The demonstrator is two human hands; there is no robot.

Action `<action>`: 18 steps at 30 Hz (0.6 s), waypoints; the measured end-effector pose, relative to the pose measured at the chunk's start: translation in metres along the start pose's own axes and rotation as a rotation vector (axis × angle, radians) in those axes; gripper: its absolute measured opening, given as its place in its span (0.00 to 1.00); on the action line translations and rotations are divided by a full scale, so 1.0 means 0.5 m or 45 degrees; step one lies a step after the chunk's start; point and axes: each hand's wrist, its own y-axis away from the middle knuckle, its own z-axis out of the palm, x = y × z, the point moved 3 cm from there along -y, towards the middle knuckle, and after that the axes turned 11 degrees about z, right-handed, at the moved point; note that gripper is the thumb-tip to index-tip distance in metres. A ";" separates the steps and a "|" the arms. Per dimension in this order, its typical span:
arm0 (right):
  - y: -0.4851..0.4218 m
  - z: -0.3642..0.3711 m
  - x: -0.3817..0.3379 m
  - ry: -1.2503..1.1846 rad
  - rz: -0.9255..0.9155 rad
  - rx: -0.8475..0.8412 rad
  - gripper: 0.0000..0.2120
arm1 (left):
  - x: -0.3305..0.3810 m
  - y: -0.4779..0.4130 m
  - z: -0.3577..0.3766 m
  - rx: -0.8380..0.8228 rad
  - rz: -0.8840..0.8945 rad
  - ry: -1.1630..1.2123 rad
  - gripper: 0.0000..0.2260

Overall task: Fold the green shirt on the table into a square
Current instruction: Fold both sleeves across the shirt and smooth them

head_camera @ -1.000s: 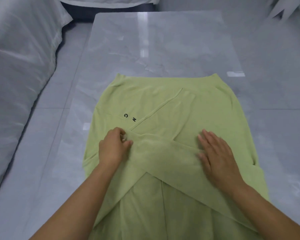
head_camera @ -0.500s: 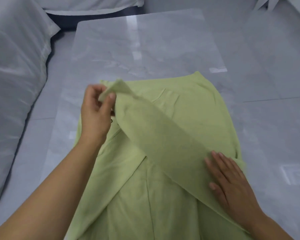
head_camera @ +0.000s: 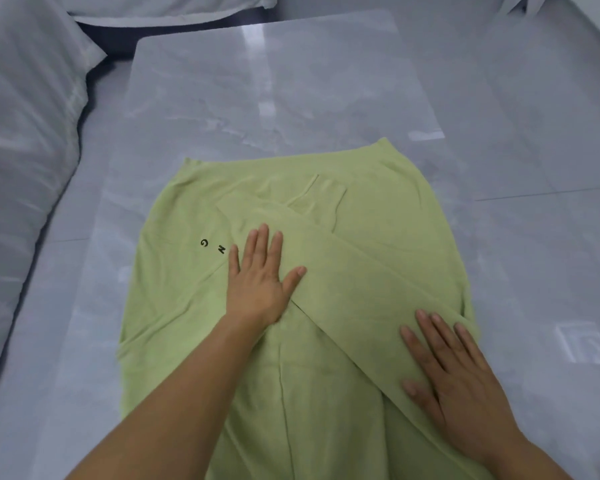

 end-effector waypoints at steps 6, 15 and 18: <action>-0.003 -0.004 -0.015 -0.067 0.039 0.041 0.29 | -0.009 0.006 -0.033 0.065 0.135 -0.070 0.38; 0.005 0.012 -0.023 -0.101 0.090 0.033 0.31 | -0.023 0.036 -0.018 0.186 0.158 -0.035 0.37; -0.001 0.012 -0.022 -0.098 0.081 0.035 0.31 | -0.029 0.050 -0.006 0.059 0.160 -0.025 0.40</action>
